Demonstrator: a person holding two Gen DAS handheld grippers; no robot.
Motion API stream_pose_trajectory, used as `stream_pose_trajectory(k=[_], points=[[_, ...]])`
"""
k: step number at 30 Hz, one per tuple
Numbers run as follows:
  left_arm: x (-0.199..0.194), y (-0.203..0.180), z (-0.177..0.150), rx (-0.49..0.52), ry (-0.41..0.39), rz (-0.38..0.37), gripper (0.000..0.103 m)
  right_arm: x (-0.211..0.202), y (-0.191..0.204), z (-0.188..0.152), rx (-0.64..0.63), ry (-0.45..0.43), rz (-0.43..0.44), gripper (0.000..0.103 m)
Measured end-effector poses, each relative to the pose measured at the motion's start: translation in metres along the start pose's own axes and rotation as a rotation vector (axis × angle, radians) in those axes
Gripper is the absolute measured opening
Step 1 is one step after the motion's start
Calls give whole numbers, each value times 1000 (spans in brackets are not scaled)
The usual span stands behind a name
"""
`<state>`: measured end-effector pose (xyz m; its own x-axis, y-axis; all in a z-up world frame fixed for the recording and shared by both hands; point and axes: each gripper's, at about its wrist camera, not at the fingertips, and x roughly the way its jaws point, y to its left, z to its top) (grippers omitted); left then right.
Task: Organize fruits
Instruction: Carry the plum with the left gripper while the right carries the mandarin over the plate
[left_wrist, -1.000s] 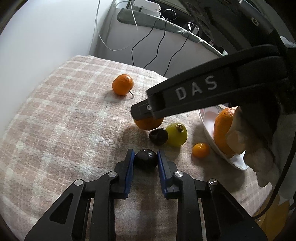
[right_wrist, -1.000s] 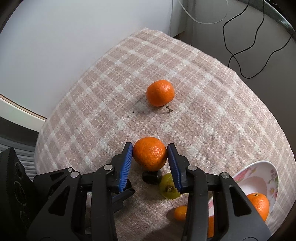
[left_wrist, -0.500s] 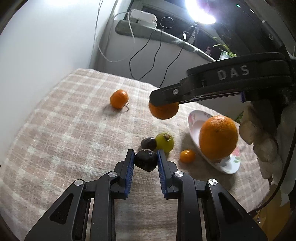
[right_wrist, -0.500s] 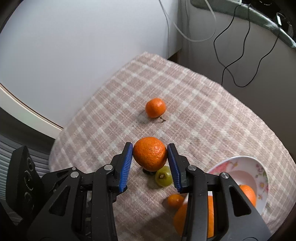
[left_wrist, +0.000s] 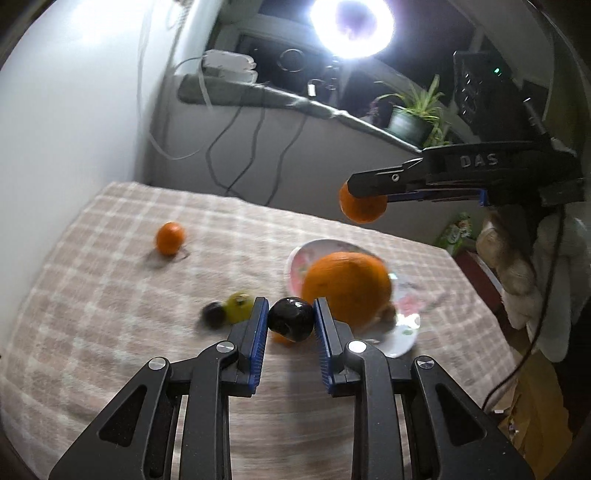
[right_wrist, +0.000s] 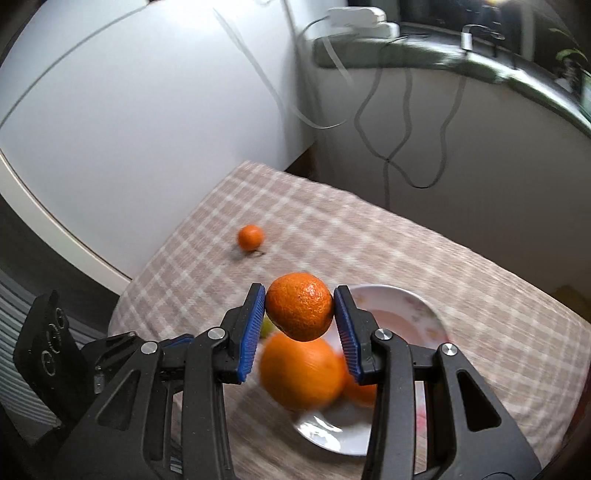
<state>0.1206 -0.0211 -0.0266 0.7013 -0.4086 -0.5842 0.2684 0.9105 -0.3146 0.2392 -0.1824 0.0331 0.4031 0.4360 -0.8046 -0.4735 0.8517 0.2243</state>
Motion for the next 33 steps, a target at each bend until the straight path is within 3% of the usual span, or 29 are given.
stream_pose_trajectory(k=[9, 20, 33], points=[[7, -52, -1, 83, 14, -63, 23, -23, -59, -27, 97, -27, -26, 40], [33, -92, -9, 139, 74, -107, 23, -23, -95, -57, 156, -21, -47, 40], [69, -123, -21, 240, 128, -54, 23, -2, -115, -74, 190, 14, -34, 40]])
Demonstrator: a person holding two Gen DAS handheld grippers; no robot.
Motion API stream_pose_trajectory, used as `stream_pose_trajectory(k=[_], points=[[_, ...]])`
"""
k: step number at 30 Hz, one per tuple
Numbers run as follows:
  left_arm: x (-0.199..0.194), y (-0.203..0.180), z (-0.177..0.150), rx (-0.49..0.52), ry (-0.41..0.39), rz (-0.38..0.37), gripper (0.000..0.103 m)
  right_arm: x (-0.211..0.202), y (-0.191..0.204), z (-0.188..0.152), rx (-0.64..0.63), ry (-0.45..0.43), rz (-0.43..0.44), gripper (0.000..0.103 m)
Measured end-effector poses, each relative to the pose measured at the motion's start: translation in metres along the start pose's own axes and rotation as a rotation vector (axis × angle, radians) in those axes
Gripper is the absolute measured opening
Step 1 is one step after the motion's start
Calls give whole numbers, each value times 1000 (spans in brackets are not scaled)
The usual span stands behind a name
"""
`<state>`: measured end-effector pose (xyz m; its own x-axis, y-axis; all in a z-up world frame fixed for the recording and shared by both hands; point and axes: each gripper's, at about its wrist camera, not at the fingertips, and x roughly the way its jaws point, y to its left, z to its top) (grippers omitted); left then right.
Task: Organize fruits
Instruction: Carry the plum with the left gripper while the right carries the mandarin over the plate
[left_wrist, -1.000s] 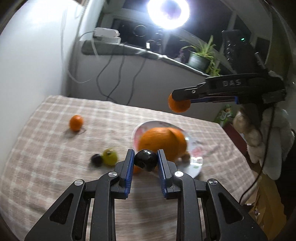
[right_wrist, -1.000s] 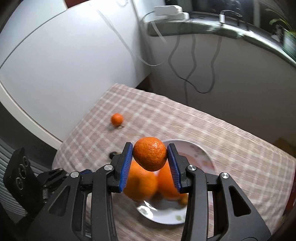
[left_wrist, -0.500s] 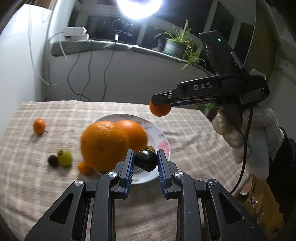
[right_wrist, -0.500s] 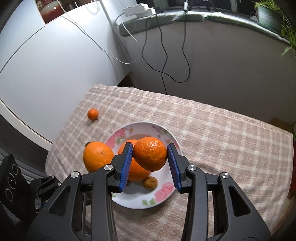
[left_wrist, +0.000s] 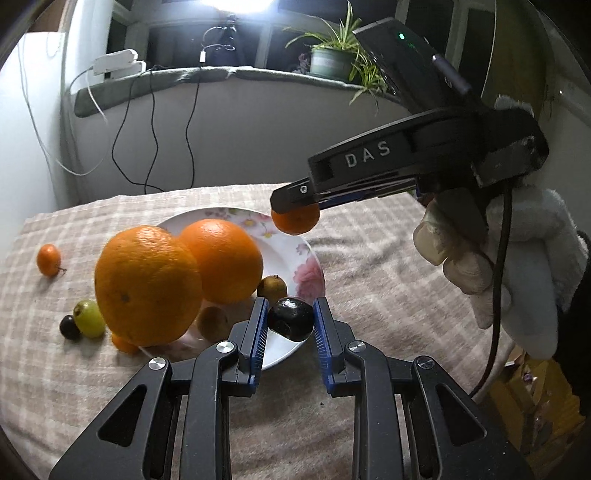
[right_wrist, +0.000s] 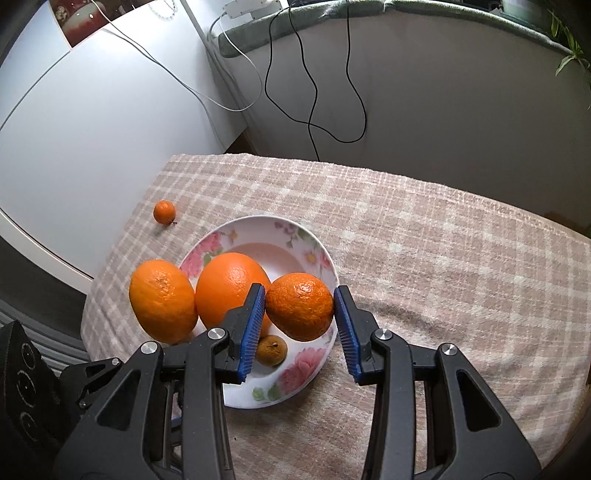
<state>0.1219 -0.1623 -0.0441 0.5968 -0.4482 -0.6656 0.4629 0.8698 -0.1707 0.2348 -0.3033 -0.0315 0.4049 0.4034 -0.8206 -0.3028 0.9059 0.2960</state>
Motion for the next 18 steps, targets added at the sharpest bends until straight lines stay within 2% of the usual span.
stream_pose_trajectory(k=[18], points=[[10, -2, 2, 17, 9, 42, 23, 15, 7, -2, -22, 28, 13, 40]])
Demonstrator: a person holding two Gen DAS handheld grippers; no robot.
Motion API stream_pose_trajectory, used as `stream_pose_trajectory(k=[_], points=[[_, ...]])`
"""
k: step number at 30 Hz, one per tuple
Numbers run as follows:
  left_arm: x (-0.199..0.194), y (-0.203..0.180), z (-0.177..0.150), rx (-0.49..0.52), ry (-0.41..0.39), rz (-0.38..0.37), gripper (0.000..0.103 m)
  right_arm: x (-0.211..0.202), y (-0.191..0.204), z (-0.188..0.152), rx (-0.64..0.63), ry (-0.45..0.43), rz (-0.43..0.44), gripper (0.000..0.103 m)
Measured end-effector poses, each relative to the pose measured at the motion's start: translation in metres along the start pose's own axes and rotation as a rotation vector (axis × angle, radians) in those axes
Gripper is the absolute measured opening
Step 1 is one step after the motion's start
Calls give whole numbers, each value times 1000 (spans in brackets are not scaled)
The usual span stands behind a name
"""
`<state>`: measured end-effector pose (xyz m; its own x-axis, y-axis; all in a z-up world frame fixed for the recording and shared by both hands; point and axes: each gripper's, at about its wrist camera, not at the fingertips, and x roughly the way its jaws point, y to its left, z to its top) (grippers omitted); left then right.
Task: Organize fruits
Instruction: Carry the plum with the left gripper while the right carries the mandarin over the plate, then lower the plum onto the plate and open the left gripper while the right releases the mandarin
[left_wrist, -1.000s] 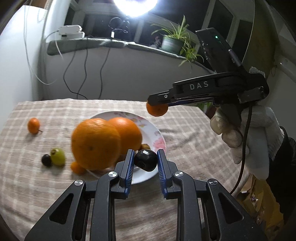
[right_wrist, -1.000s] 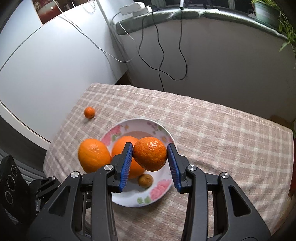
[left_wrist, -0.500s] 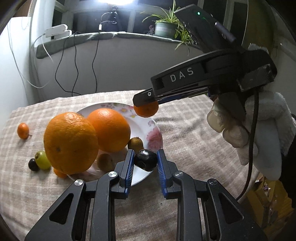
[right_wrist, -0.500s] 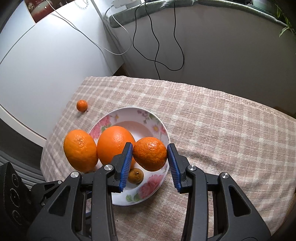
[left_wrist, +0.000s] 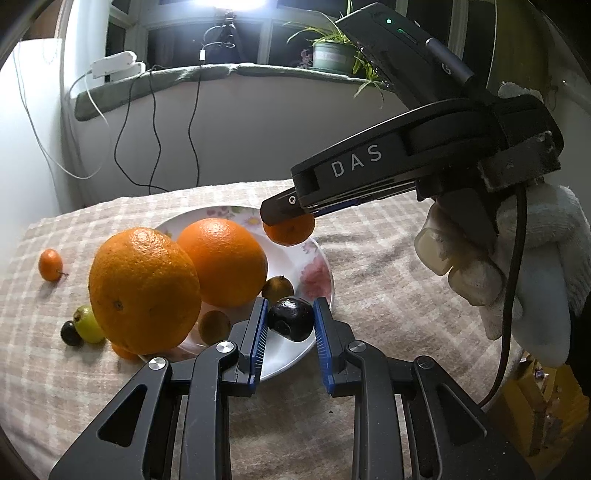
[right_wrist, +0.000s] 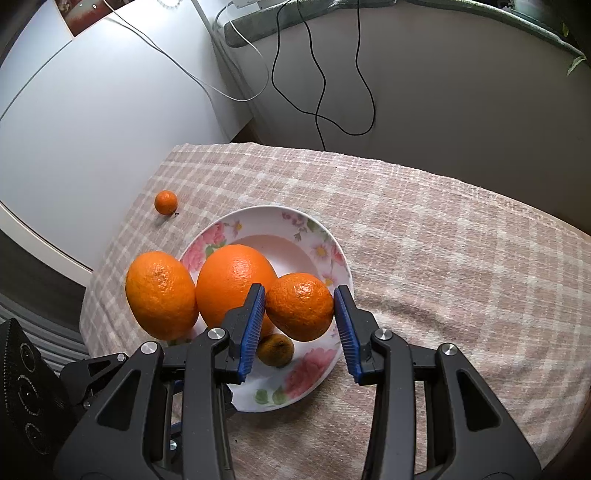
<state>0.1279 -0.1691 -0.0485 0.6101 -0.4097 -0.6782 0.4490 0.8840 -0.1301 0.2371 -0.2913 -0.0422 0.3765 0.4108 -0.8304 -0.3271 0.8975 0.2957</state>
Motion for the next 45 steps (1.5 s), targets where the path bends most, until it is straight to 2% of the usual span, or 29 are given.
stream_pose_trajectory(k=[14, 18, 23, 27, 35, 39, 45], points=[[-2, 0, 0, -3, -4, 18, 24, 1, 0, 2, -5, 7, -4, 41], [-3, 0, 0, -8, -9, 20, 35, 2, -1, 1, -8, 13, -5, 41], [-5, 0, 1, -9, -15, 25, 35, 3, -2, 0, -7, 13, -5, 42], [-6, 1, 0, -13, -17, 26, 38, -2, 1, 1, -12, -7, -7, 57], [-11, 1, 0, -14, -26, 27, 38, -12, 8, 5, -24, -23, -7, 58], [-15, 2, 0, -17, -30, 26, 38, -15, 11, 4, -29, -32, -13, 69], [-21, 4, -1, -27, -39, 27, 49, -20, 18, 6, -42, -39, -17, 71]])
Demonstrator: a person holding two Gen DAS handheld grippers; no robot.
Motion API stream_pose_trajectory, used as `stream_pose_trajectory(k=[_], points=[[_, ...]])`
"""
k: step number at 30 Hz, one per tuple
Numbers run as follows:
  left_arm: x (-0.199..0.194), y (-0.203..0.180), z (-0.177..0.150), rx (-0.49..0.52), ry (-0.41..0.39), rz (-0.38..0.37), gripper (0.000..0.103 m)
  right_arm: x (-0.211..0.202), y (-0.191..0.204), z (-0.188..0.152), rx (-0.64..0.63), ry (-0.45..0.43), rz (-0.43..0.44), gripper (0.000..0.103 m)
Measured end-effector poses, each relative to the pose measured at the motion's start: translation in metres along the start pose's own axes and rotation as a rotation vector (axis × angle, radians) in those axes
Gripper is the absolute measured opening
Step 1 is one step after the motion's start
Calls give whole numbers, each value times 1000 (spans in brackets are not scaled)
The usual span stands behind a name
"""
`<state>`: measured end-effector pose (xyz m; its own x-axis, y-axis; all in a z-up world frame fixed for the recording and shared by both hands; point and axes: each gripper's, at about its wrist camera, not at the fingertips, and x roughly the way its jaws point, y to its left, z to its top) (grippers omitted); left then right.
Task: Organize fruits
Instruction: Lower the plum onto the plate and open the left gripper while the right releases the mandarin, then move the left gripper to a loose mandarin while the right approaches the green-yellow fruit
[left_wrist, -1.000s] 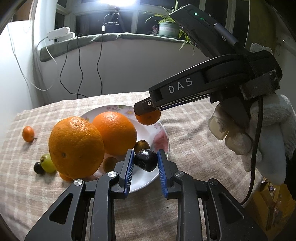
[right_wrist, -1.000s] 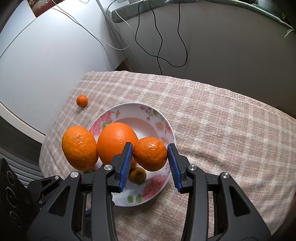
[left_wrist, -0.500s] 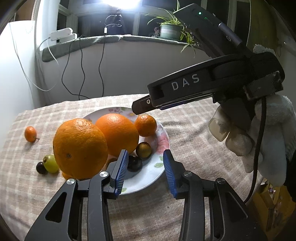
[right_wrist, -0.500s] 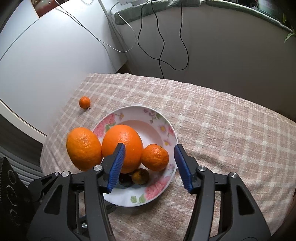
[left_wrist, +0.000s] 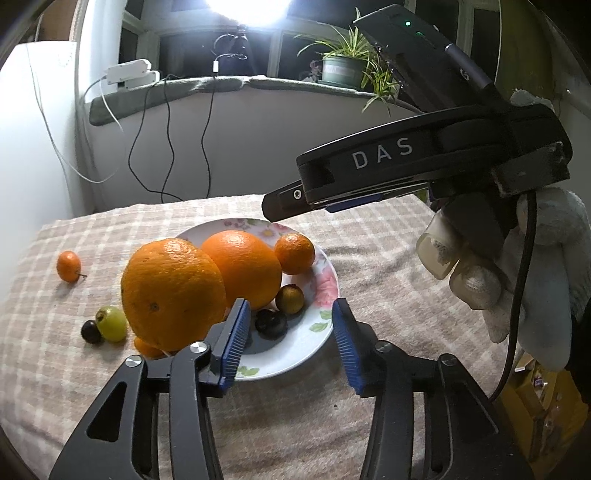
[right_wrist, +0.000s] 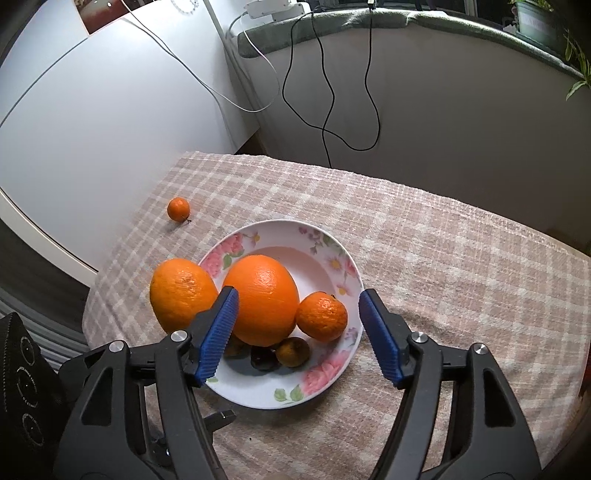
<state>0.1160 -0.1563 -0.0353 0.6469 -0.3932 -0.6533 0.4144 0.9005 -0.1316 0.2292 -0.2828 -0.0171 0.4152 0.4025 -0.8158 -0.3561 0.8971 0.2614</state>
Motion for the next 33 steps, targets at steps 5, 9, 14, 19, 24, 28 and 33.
stream_pose_trajectory(k=[5, 9, 14, 19, 24, 28, 33], points=[[-7, 6, 0, -19, -13, 3, 64, -4, 8, 3, -16, -3, -8, 72], [-14, 15, -1, -41, -23, 6, 66, -6, 18, 5, -38, -4, -10, 72], [-22, 28, -2, -57, -40, 18, 66, -4, 30, 10, -59, -5, -7, 72], [-31, 48, -2, -90, -59, 36, 66, 0, 44, 15, -81, -7, 6, 72], [-37, 67, -6, -113, -68, 53, 66, 7, 57, 21, -100, 0, 14, 72], [-42, 86, -12, -136, -72, 71, 66, 12, 67, 25, -121, 4, 18, 72], [-49, 111, -20, -172, -73, 100, 66, 16, 78, 33, -141, 6, 25, 72]])
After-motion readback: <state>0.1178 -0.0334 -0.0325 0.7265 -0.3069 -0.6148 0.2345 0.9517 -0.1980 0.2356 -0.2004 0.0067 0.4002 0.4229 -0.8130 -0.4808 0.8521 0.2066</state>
